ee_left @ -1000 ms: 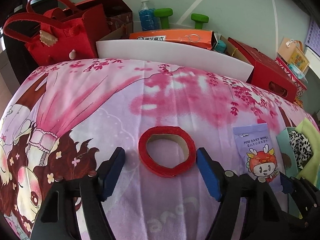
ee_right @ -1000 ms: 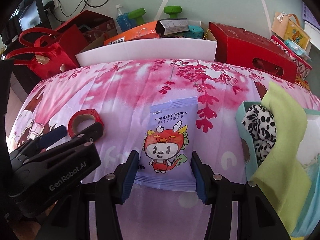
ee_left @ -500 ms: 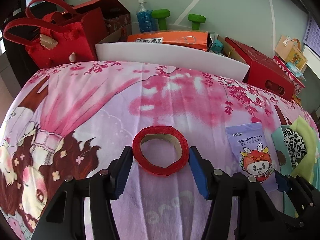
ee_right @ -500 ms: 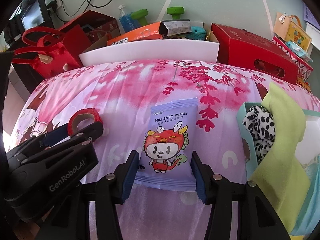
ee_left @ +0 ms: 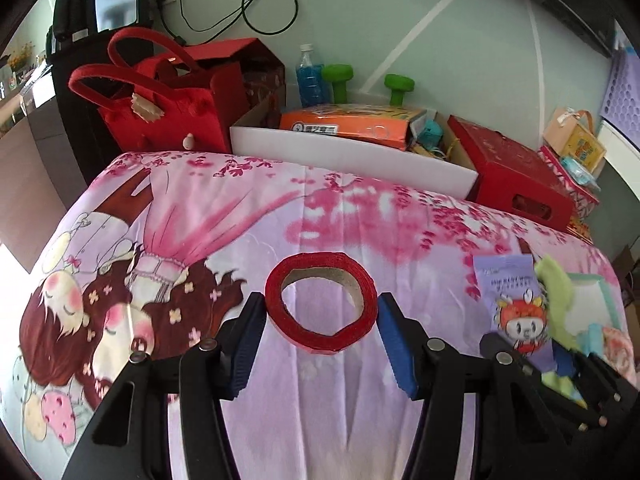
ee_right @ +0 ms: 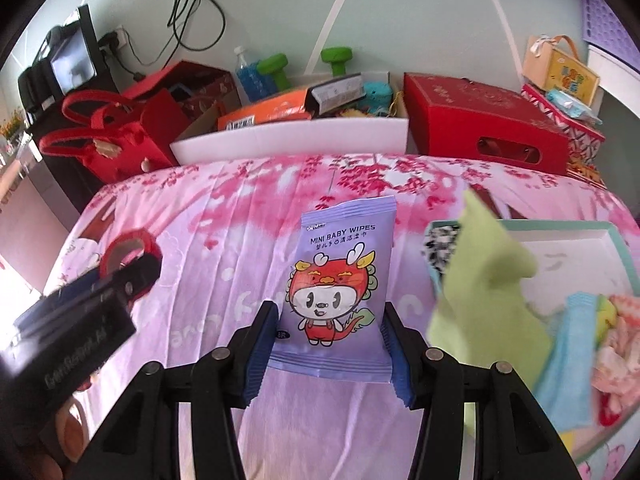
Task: Organize soft objects
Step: 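Carry the wipes pack and tape roll over the tray and open both tools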
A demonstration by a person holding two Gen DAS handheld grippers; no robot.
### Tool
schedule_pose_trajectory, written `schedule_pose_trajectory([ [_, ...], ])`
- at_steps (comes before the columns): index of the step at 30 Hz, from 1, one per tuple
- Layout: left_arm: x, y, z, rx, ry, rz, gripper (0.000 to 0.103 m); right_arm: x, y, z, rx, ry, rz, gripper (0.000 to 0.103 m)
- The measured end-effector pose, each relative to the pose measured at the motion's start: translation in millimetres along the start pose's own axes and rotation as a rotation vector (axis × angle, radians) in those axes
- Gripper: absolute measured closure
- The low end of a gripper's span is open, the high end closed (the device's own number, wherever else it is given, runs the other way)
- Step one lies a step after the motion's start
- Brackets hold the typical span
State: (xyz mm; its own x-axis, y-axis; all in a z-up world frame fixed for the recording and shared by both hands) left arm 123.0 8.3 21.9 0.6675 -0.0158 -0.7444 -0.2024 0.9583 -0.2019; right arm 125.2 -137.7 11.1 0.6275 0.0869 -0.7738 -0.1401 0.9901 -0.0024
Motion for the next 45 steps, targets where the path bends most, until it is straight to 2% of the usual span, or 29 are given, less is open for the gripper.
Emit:
schedule_pose_trajectory([
  [8, -36, -24, -18, 0.048, -0.022, -0.06, 0.045, -45, -19, -23, 0.044, -0.033, -0.028, 0.049],
  [14, -53, -67, -27, 0.141, -0.051, -0.138, 0.045, -80, -57, -30, 0.087, -0.082, -0.119, 0.049],
  [18, -52, -105, -41, 0.223, -0.016, -0.211, 0.045, -95, -99, -37, 0.157, -0.103, -0.173, 0.049],
  [22, -49, -144, -61, 0.321, 0.022, -0.276, 0.045, -93, -142, -52, 0.241, -0.068, -0.232, 0.049],
  [26, -42, -168, -76, 0.372, 0.066, -0.314, 0.045, -94, -169, -62, 0.287, -0.056, -0.245, 0.049],
  [30, -33, -183, -89, 0.404, 0.099, -0.322, 0.045, -94, -177, -68, 0.288, -0.059, -0.236, 0.049],
  [34, -19, -190, -102, 0.41, 0.167, -0.327, 0.044, -87, -178, -70, 0.282, -0.044, -0.219, 0.049],
  [39, -16, -194, -110, 0.432, 0.2, -0.322, 0.044, -80, -179, -73, 0.292, -0.017, -0.213, 0.048],
  [43, -21, -194, -109, 0.431, 0.195, -0.336, 0.032, -79, -180, -74, 0.293, -0.008, -0.211, 0.047],
  [45, -23, -194, -108, 0.433, 0.194, -0.337, 0.032, -79, -180, -74, 0.294, -0.003, -0.209, 0.045],
])
Point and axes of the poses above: each gripper's, at about its wrist camera, not at the fingertips, and x roughly the way its jaws point, y to its left, z to its top, the point moved 2 cm from there along x, roughly the way its jaws point, and after that the axes turned 8 degrees about -x, right-handed, at the moved point
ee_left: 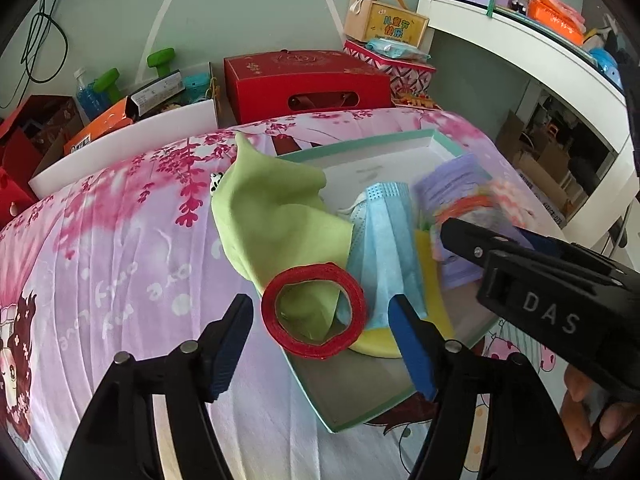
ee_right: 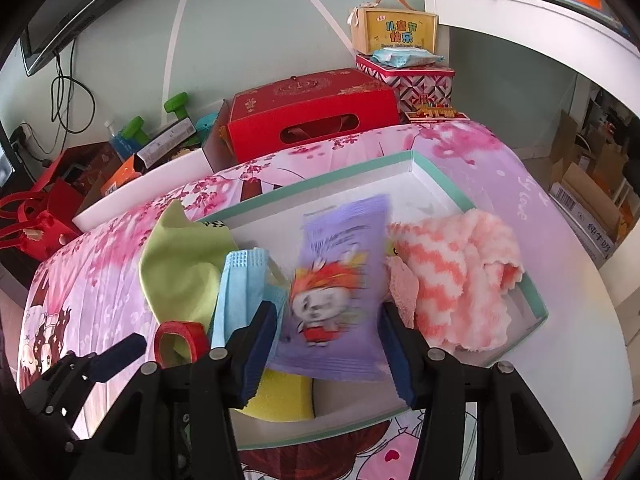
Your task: Organize soft objects
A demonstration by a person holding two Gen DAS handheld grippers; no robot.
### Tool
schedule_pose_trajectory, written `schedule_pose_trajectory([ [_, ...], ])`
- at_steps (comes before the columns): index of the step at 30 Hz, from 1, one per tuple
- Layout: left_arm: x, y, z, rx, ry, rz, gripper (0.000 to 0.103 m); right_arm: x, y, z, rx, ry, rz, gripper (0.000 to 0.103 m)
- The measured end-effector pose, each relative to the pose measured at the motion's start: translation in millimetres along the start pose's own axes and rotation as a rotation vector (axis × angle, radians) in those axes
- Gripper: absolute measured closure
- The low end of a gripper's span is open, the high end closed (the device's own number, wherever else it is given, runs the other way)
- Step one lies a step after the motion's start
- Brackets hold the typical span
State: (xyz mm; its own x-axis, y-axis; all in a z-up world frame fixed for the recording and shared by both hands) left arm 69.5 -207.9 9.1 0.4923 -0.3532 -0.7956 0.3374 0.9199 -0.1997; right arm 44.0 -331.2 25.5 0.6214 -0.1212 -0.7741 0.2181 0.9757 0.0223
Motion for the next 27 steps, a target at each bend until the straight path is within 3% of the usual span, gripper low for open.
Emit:
schedule_pose_trajectory([
  [14, -17, 32, -6, -0.1, -0.01, 0.054, 0.031, -10, -1, -2, 0.0, 0.003, -0.022, 0.03],
  [15, -18, 37, -7, -0.114, -0.011, 0.066, 0.029, -11, -1, -2, -0.002, 0.0, -0.025, 0.028],
  [17, -19, 45, -9, -0.139, -0.018, 0.096, 0.014, -14, 0, -3, -0.004, -0.002, -0.031, 0.023],
  [19, -22, 54, -12, -0.166, -0.028, 0.125, 0.014, -16, 3, -5, -0.005, -0.001, -0.031, 0.005],
  [27, -31, 91, -24, -0.29, -0.05, 0.2, 0.005, -20, 19, -12, -0.058, 0.013, -0.037, 0.0],
])
Point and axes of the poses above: each gripper's, at about its wrist camera, not at the fingertips, and x roughly the way its jaws point, y to its left, z to its top, the point moved 2 cm from there along x, roughly the way its jaws point, and after that the axes turned 8 degrees about -x, right-handed, at the moved point
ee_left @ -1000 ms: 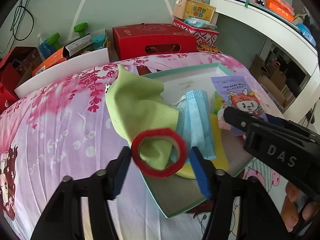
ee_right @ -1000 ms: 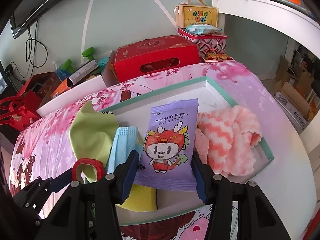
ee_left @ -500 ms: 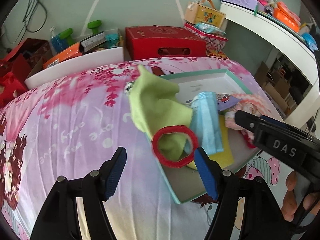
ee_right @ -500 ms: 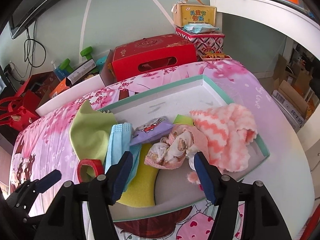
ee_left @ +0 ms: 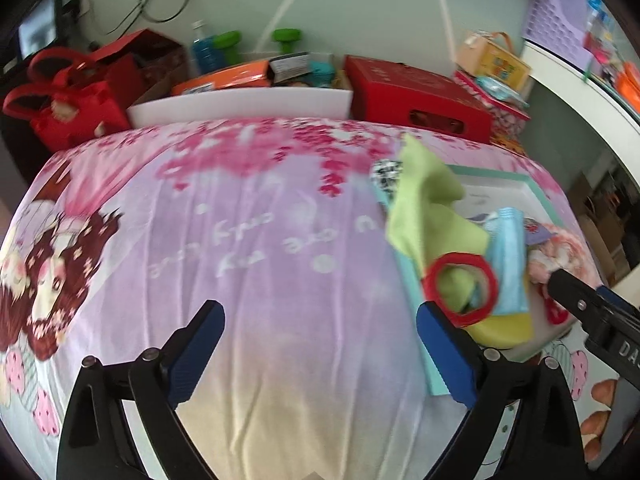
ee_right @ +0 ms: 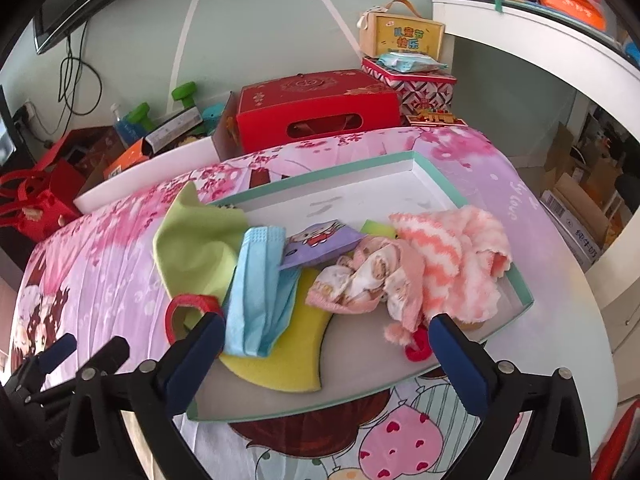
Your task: Organize soft objects
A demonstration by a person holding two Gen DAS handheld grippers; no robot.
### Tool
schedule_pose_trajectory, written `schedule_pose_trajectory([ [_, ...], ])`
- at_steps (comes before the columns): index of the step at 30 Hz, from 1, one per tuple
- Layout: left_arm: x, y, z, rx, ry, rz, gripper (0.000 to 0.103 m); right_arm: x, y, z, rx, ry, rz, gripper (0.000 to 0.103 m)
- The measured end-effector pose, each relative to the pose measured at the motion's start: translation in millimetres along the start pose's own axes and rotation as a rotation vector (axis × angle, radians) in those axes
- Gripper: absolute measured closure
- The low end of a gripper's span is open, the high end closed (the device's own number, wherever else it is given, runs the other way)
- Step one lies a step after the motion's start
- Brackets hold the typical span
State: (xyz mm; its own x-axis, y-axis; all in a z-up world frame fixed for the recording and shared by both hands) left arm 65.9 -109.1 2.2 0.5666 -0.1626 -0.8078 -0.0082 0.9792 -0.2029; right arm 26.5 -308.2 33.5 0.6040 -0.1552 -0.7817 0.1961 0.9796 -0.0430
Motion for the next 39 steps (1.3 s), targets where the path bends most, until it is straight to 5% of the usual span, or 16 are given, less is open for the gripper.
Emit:
schedule_pose_trajectory([
  [11, -6, 33, -9, -0.063, 0.008, 0.068, 0.004, 0, 30, -17, -0.083, 0.048, 0.017, 0.0],
  [39, -21, 46, -35, -0.029, -0.006, 0.195, 0.004, -6, 46, -46, -0.127, 0.096, 0.025, 0.0],
])
Point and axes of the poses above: each gripper's, at about its wrist camera, not at the fingertips, and x roughly the way its jaws point, y to its left, z to its top, the point moved 2 cm from there along x, roughly the way its jaws point, and after that the axes turned 8 degrees about -x, right-handed, at the moved point
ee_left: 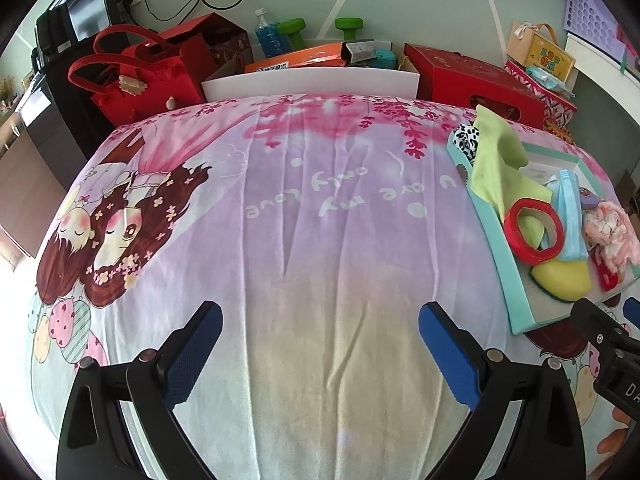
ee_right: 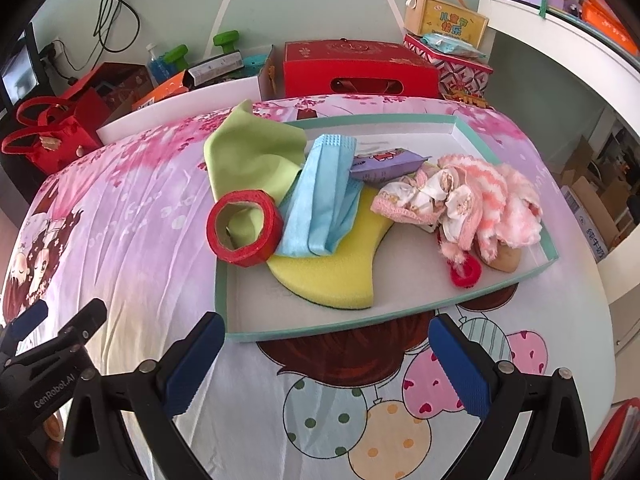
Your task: Organize soft objects
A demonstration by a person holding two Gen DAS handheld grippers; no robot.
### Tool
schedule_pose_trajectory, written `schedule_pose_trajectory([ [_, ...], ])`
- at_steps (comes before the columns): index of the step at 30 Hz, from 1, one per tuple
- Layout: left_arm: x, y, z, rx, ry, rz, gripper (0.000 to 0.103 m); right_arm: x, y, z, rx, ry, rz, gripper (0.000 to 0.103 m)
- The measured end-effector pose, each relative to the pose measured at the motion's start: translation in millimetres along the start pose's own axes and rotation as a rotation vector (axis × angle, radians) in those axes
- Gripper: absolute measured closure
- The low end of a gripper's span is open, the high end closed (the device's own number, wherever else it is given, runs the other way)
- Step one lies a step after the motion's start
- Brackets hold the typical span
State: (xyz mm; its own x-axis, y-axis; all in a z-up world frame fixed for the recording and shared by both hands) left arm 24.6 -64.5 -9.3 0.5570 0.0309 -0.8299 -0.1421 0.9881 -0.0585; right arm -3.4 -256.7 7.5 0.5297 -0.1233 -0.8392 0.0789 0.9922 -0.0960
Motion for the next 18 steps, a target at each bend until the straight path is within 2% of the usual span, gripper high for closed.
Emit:
schedule_pose_trajectory([
  [18, 14, 3, 1, -0.009, 0.015, 0.018, 0.004, 1, 6, 2, -0.028, -0.009, 0.001, 0.0],
])
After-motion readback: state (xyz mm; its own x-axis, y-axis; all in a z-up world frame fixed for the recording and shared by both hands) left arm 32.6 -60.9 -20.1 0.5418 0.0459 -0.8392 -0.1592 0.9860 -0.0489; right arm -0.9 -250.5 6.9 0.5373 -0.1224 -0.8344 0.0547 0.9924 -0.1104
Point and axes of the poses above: each gripper's, at about its wrist camera, not at the fingertips, and x roughly the way its jaws point, y to its left, z to its top, the point moved 2 cm from there along x, roughly the way its jaws point, and after that the axes turned 8 degrees about -x, right-handed, at the moved point
